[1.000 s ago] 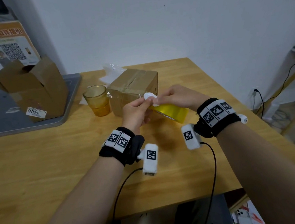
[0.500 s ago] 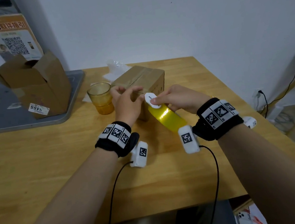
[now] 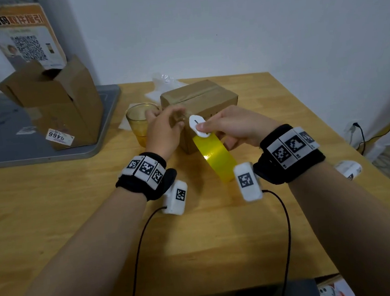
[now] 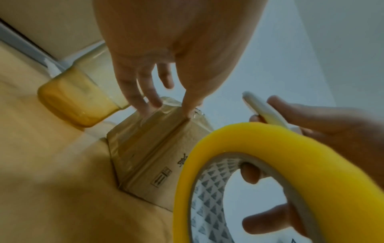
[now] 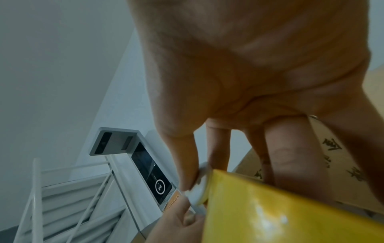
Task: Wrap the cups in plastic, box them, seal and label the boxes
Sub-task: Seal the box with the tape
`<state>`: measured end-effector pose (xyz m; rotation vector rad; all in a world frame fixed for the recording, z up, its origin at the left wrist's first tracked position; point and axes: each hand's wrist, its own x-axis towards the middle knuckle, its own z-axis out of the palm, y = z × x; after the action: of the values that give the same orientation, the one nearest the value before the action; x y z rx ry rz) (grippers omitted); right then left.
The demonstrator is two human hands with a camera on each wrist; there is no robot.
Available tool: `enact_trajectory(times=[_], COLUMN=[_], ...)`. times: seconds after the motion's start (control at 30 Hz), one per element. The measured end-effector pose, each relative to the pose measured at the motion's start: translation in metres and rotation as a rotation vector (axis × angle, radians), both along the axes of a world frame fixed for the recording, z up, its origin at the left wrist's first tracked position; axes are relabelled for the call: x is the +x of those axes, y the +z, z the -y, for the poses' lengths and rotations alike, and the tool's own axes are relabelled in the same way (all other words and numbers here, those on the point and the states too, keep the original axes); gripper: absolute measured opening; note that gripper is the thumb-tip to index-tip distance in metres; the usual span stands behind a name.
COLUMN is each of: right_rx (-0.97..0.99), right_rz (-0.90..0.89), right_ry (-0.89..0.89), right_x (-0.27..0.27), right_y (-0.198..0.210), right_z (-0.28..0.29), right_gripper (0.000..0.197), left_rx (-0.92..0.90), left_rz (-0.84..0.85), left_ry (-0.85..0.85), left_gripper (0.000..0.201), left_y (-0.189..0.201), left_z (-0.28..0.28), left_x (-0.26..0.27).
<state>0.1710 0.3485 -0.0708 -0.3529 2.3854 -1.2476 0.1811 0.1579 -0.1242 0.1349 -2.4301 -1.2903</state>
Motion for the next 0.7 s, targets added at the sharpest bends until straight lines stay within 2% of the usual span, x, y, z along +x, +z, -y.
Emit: enact_trajectory(times=[0.07, 0.1, 0.17, 0.23, 0.3, 0.33, 0.47, 0.53, 0.6, 0.7], right_rx=[0.009, 0.012, 0.021, 0.028, 0.023, 0.021, 0.052, 0.116, 0.108, 0.067], right_rz=[0.002, 0.002, 0.004, -0.003, -0.008, -0.005, 0.013, -0.095, -0.259, -0.356], right_ry=[0.007, 0.012, 0.014, 0.016, 0.009, 0.004, -0.020, -0.094, -0.149, -0.056], right_x=[-0.001, -0.001, -0.001, 0.001, 0.003, 0.004, 0.005, 0.002, -0.002, -0.009], right_y=[-0.001, -0.001, -0.001, -0.001, 0.000, 0.002, 0.011, 0.018, 0.024, 0.033], right_z=[-0.001, -0.002, -0.003, -0.004, -0.005, -0.007, -0.019, -0.022, -0.021, -0.015], right_gripper=[0.037, 0.038, 0.037, 0.034, 0.031, 0.030, 0.026, 0.027, 0.019, 0.016], left_rx=[0.114, 0.190, 0.339, 0.602, 0.887, 0.962, 1.041, 1.113, 1.140, 1.127], left_rz=[0.068, 0.154, 0.394, 0.540, 0.550, 0.546, 0.513, 0.469, 0.434, 0.396], left_ry=[0.092, 0.093, -0.012, -0.158, -0.206, -0.207, -0.222, -0.204, -0.188, -0.181], left_gripper=[0.023, 0.024, 0.030, 0.034, 0.036, 0.036, 0.036, 0.037, 0.036, 0.033], left_y=[-0.001, -0.002, -0.004, -0.005, -0.005, -0.005, -0.007, -0.007, -0.008, -0.009], left_z=[0.001, 0.000, -0.009, -0.021, -0.031, -0.034, -0.046, -0.051, -0.055, -0.059], left_x=[0.009, 0.015, 0.027, 0.037, 0.042, 0.042, 0.044, 0.044, 0.044, 0.043])
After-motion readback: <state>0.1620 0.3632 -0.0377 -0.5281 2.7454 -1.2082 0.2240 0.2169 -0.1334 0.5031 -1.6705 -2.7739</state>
